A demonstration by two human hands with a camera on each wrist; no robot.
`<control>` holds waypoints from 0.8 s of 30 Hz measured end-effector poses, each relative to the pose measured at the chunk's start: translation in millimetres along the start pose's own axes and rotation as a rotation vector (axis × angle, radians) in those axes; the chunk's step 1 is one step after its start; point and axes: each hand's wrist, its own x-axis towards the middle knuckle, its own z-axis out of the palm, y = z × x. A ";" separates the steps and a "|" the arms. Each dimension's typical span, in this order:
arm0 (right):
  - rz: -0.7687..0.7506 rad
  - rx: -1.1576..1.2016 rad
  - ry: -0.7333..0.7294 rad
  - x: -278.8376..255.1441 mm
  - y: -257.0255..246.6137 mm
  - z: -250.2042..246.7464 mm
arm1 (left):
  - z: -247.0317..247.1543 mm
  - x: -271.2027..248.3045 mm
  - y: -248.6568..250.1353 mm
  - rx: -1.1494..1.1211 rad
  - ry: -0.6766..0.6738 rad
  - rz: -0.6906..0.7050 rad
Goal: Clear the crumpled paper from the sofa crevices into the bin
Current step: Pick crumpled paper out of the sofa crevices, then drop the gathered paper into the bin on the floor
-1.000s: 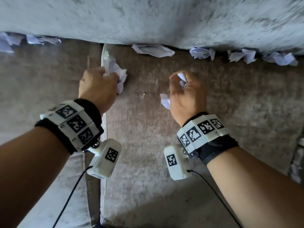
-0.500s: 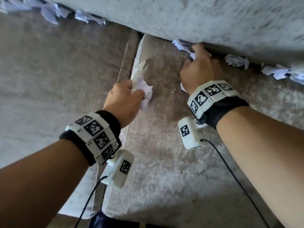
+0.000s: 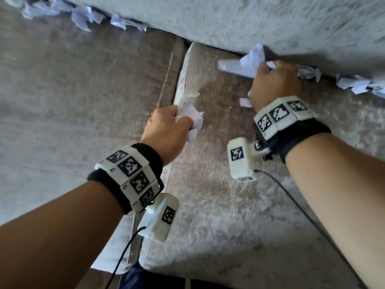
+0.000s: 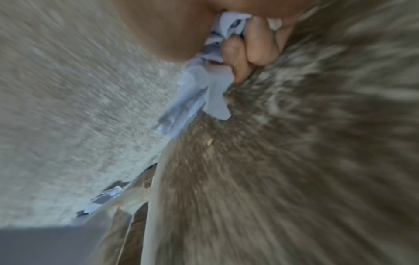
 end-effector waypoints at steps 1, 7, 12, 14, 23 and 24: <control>0.007 0.003 0.019 -7.8 6.4 -2.9 | 0.5 -2.2 1.9 0.005 -0.005 0.008; 0.217 0.221 0.062 -67.3 50.5 -25.3 | 15.7 -20.1 22.9 0.015 -0.087 0.066; 0.267 0.235 0.065 -111.2 102.8 -56.1 | 53.0 -51.7 42.1 0.072 -0.231 0.162; 0.312 0.267 0.073 -129.7 123.4 -62.6 | 70.2 -65.5 43.4 0.094 -0.266 0.201; 0.319 0.405 0.211 -185.7 202.7 -73.0 | 132.7 -127.0 12.6 0.161 -0.307 0.222; 0.302 0.413 0.200 -192.4 210.5 -76.5 | 138.3 -135.5 9.5 0.167 -0.304 0.227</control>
